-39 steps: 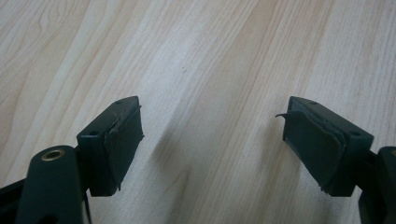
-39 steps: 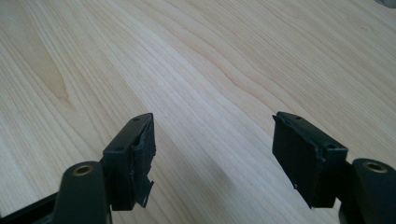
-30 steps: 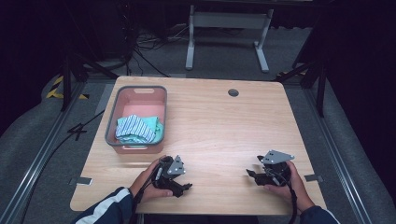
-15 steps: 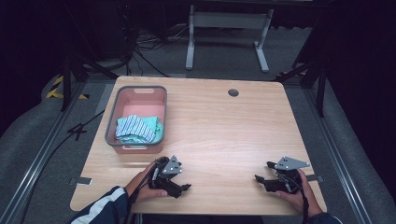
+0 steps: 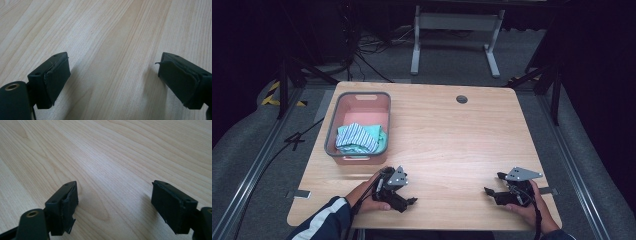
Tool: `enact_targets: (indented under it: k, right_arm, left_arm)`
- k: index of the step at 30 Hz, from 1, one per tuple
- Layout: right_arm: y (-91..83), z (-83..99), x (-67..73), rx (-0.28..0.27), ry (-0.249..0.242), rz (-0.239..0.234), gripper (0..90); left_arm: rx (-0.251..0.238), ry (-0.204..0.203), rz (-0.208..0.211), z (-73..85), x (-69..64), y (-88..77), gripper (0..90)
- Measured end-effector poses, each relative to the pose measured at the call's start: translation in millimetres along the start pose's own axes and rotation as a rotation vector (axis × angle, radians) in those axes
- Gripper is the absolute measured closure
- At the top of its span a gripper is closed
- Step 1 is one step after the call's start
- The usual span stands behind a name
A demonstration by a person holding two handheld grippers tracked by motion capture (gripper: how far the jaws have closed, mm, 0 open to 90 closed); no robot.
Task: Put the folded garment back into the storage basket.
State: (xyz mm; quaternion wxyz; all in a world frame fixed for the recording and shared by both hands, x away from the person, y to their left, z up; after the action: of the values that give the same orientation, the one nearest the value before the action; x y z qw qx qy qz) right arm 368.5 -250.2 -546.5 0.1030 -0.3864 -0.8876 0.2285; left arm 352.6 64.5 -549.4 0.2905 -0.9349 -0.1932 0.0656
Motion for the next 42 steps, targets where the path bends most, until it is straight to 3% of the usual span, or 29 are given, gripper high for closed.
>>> enact_targets:
  k: [42]
  right_arm:
    - [-0.2, 0.1, -0.2, 0.000, -0.001, -0.001, 21.9]
  left_arm:
    - [-0.001, 0.001, 0.008, -1.8, -0.9, 3.3, 8.5]
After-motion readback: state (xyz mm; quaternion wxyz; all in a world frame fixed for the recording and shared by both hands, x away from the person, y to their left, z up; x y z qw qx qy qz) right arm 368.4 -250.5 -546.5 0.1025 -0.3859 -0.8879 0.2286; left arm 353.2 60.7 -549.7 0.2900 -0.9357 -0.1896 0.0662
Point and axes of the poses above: each handheld gripper's, and its own axes: y roughly forward along the jaws, z roughly out of its underside, x roughly to its left, the point moved 9 cm from there along y, roughly forward along the jaws, and after that the axes turned 13 degrees about -x, right-handed, at the moved point
